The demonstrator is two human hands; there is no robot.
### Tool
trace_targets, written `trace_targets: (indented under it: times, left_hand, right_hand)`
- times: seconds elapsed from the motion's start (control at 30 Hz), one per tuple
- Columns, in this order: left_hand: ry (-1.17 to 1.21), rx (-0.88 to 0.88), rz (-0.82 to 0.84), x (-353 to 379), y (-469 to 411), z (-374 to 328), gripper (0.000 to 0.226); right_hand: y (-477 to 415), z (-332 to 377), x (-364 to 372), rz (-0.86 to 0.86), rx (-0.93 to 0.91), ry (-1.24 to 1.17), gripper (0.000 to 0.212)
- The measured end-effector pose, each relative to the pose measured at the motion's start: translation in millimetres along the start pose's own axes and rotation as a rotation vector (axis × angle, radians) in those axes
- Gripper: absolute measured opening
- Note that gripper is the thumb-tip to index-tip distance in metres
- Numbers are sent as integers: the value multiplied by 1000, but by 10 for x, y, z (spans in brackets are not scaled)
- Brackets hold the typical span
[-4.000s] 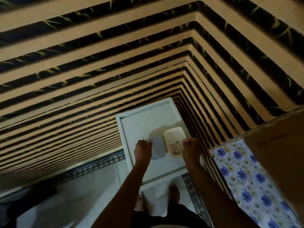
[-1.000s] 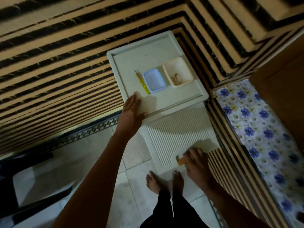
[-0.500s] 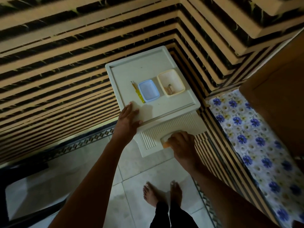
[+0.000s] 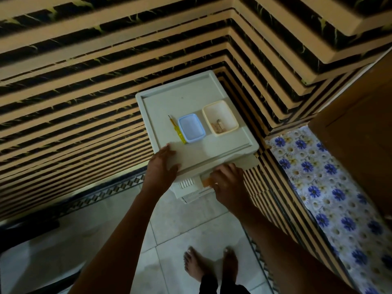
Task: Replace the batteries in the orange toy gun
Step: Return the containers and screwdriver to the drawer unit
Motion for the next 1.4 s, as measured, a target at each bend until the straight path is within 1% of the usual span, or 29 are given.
trace_targets:
  times: [0.07, 0.13, 0.2, 0.23, 0.3, 0.37, 0.4, 0.47, 0.53, 0.63, 0.8, 0.93, 1.0, 1.07, 1.17, 1.23, 1.3, 1.4]
  left_hand:
    - [52, -66, -139, -27, -36, -105, 39]
    - [56, -44, -248, -20, -107, -241, 34]
    - [25, -26, -262, 11, -211, -399, 36]
    - [23, -55, -250, 26, -272, -478, 37]
    - [51, -186, -227, 62, -372, -620, 40]
    - [76, -313, -230, 105, -414, -736, 39]
    - [85, -361, -247, 139, -421, -780, 38]
    - [102, -450, -274, 209, -417, -851, 36]
    - [119, -508, -299, 303, -432, -878, 37]
    - [151, -566, -326, 420, -457, -905, 33]
    - [214, -629, -372, 475, -457, -892, 22]
    - [325, -661, -379, 472, -338, -899, 25]
    - [388, -669, -384, 437, -192, -952, 20]
    - [402, -663, -389, 392, 12, -1013, 14]
    - [441, -614, -356, 373, 391, -1100, 13]
    - [494, -599, -294, 415, 706, -1128, 12]
    - [569, -645, -246, 490, 1035, -1127, 11]
    - [620, -719, -227, 618, 1463, -1071, 13]
  right_hand:
    - [-49, -20, -40, -39, 63, -65, 17]
    - [-138, -86, -62, -140, 162, -57, 24]
    - [-296, -175, -59, -259, 290, -84, 21]
    - [-417, -202, -63, -292, 368, -130, 19]
    - [-685, -256, -67, -291, 591, -221, 25]
    - [-904, -337, -14, -236, 814, -248, 38]
    - [-995, -389, 39, -213, 888, -254, 43]
    - [-1142, -471, 123, -189, 964, -264, 49]
    - [-1250, -511, 169, -181, 1016, -262, 45]
    - [-1296, -567, 213, -181, 1069, -310, 32]
    - [-1225, -625, 163, -203, 1174, -413, 24]
    - [-1103, -609, 7, -249, 1238, -502, 17]
    - [-975, -593, -119, -265, 1255, -539, 18]
    - [-789, -596, -232, -267, 1280, -561, 17]
    - [-485, -575, -450, -277, 1280, -594, 2]
    - [-247, -540, -639, -284, 1274, -597, 20]
    - [23, -508, -835, -297, 1277, -587, 23]
    - [420, -515, -998, -311, 1285, -546, 6]
Point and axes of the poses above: each hand's wrist, its own y-axis away from the middle knuckle, its own x-axis out of the palm, z = x × y, the point moved 1 cm from there along -y, towards the middle knuckle, and after that the axes turned 13 degrees about -z, right-handed, at the moved point
